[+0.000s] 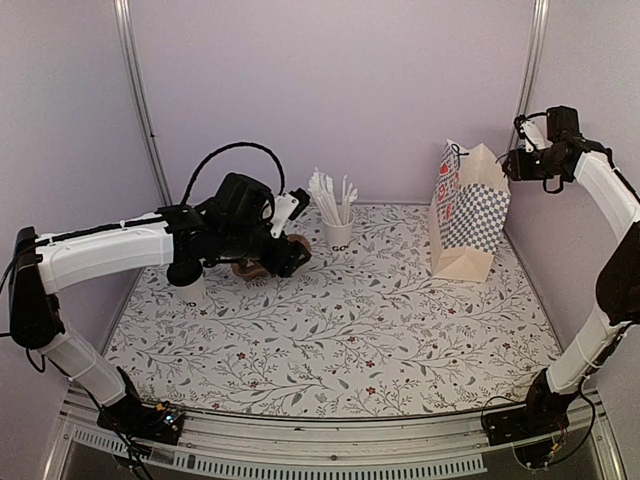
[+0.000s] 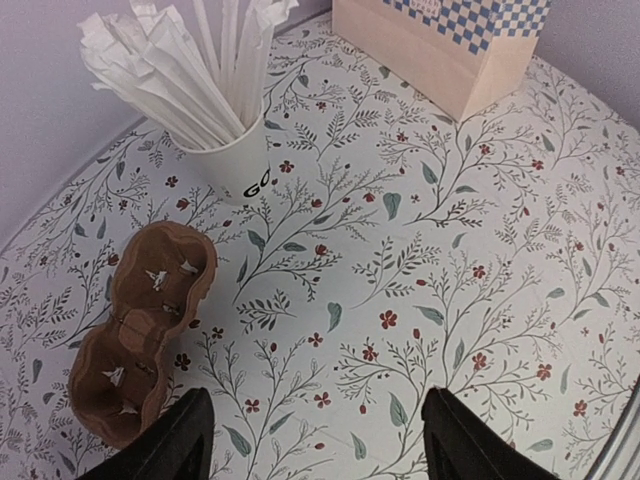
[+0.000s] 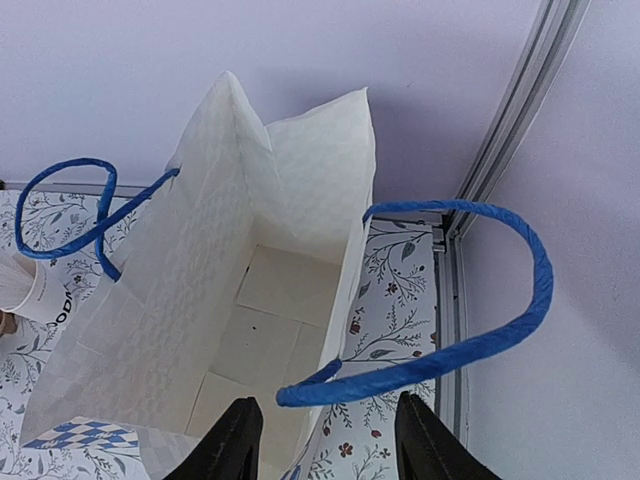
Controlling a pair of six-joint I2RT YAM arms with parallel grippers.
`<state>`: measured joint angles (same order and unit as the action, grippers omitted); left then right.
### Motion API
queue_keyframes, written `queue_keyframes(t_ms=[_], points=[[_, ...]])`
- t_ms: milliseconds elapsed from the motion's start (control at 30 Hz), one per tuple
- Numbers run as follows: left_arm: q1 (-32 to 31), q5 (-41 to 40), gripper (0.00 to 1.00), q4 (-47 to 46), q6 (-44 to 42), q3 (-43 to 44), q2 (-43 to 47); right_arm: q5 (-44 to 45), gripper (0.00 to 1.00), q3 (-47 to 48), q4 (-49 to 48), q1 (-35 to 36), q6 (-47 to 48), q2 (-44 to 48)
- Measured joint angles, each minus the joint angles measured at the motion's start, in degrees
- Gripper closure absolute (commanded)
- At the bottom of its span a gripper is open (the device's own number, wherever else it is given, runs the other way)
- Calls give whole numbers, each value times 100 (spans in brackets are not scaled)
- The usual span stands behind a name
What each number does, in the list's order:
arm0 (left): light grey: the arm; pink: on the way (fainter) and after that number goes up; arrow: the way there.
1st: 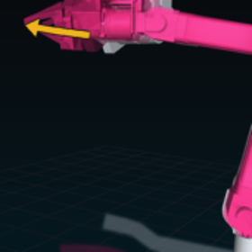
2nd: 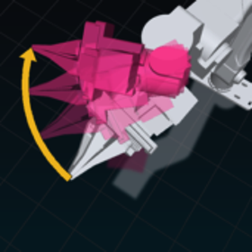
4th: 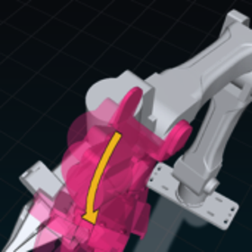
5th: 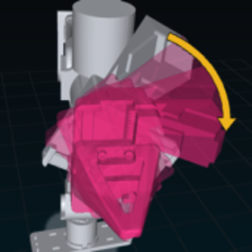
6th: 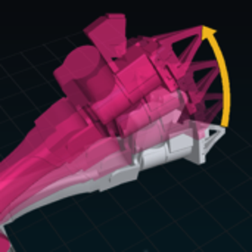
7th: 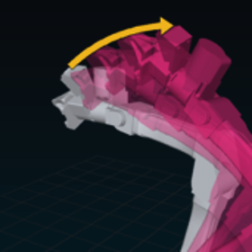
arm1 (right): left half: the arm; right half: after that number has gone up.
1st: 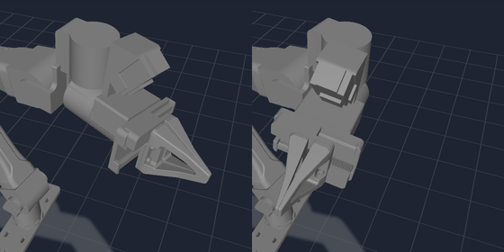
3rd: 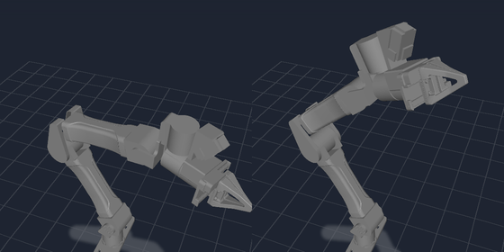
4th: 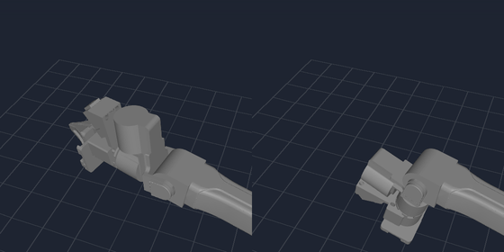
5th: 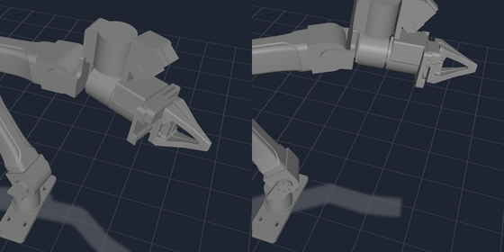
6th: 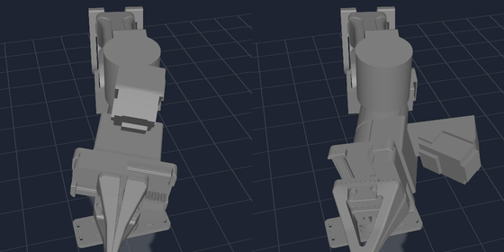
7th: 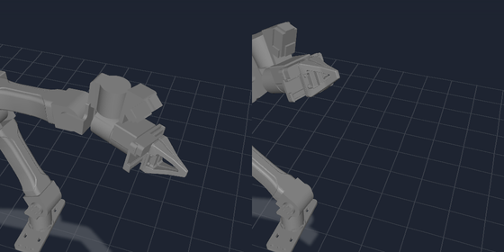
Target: Pack the takeout coffee
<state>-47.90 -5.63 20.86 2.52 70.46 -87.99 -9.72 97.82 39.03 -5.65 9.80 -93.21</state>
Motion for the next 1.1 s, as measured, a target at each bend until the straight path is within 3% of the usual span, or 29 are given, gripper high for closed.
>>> queue_keyframes(t_ms=[333, 600, 733, 833, 967, 1100], points=[[0, 0, 27, 2, 2, 11, 2, -151, 54, -63, 35, 0, -9, -9], [0, 4, 27, 4, 2, 11, 0, -149, 63, -522, -31, 0, -155, -4], [0, 4, 27, 4, 2, 13, 0, -151, 79, -527, -103, 0, -216, 42], [0, 4, 27, 7, 2, 24, 0, -157, 84, -542, -129, 0, -271, 92], [0, 2, 27, 13, 2, 37, 0, -157, 99, -612, -140, 0, -295, 166], [0, -2, 27, 39, 2, 44, 2, -162, 100, -710, -140, 0, -304, 273]])
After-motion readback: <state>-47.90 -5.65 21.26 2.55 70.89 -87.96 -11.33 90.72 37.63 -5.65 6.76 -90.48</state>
